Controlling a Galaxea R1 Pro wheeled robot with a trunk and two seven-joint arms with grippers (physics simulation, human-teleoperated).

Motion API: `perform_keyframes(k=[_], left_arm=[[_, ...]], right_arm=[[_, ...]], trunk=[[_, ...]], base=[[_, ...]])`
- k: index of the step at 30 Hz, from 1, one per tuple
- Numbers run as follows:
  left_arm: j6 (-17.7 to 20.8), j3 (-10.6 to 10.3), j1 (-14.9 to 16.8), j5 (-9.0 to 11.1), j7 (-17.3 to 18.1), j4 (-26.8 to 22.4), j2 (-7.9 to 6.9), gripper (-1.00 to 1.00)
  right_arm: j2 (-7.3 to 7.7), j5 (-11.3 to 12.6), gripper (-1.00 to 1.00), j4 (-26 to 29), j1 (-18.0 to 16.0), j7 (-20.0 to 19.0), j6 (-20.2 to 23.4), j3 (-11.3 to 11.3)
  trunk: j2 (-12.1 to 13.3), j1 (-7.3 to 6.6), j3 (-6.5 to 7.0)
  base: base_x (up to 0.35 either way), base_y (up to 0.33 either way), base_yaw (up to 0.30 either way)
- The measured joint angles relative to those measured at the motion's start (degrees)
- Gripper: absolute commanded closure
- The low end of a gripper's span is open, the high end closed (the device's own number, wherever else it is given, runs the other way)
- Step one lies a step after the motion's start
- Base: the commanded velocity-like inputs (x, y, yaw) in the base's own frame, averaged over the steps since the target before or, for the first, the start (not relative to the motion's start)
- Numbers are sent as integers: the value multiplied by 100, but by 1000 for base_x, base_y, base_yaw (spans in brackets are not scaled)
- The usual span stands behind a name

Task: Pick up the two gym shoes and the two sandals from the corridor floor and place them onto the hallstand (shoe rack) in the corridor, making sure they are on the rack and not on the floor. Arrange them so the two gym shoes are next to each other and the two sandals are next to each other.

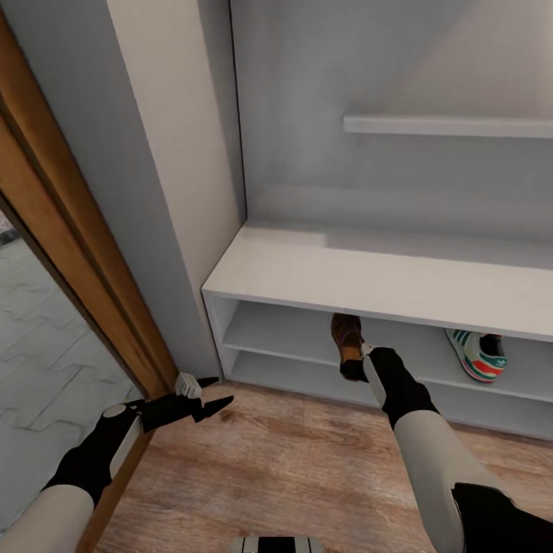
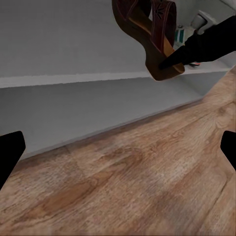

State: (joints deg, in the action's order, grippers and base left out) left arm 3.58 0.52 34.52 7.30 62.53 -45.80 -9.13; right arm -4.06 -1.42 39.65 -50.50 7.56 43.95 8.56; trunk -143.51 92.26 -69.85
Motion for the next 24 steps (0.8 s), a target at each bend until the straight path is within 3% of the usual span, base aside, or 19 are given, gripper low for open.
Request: perform_keyframes(k=[21,24], left_arm=[[-5,-4,1,1,8,2,2,-100],[-14,-128,0,-17,139,10,248,-100]], right_arm=[[0,5,100,0,1,-9,0,0],[0,6,100,1,0,-9,0,0]], trunk=[[-3,5,-45],[-3,5,-45]], base=[[0,0,0],[0,0,0]])
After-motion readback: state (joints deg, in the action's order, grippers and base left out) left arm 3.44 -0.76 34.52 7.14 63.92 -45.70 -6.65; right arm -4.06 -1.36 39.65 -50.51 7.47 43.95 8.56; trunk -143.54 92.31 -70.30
